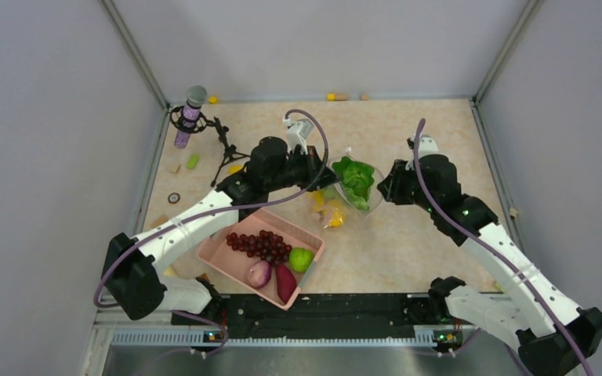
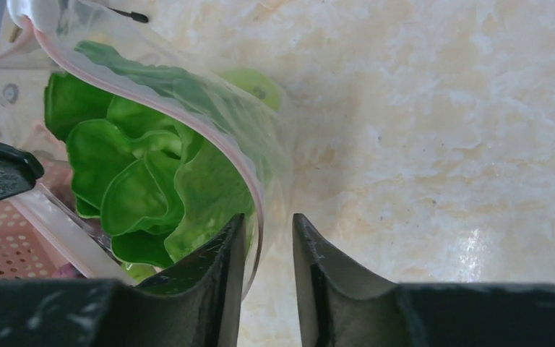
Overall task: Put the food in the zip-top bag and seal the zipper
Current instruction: Adjust the zipper food storage bag at the center of the board.
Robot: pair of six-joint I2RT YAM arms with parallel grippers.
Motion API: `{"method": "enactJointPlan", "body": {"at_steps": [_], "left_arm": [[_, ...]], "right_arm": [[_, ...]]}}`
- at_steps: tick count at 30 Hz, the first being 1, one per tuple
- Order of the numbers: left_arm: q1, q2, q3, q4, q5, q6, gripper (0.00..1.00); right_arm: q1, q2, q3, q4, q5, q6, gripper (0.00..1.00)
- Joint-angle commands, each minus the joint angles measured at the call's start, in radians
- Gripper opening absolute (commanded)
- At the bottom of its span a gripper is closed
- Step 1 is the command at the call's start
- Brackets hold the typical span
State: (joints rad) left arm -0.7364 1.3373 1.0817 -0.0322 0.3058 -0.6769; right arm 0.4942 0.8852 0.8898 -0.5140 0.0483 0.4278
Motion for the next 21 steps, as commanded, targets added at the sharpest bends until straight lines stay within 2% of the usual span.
{"method": "enactJointPlan", "body": {"at_steps": [1,4,8,14,21], "left_arm": [[0.006,-0.043,0.041,0.036,-0.007,0.024,0.0],[0.01,-0.041,0.057,0.023,-0.014,0.035,0.0],[0.018,-0.013,0.135,-0.052,-0.028,0.052,0.0],[0.024,0.044,0.265,-0.128,0.03,0.069,0.0],[0.029,0.077,0.296,-0.165,0.06,0.073,0.0]], "right_arm": [[-0.008,0.024,0.002,0.053,-0.003,0.016,0.25],[-0.008,0.038,0.048,0.053,0.024,-0.005,0.0],[-0.008,0.049,0.168,0.054,0.041,-0.038,0.0],[-0.007,0.021,0.31,0.056,0.043,-0.093,0.0],[-0.008,-0.041,0.311,0.0,0.145,-0.1,0.0]]}}
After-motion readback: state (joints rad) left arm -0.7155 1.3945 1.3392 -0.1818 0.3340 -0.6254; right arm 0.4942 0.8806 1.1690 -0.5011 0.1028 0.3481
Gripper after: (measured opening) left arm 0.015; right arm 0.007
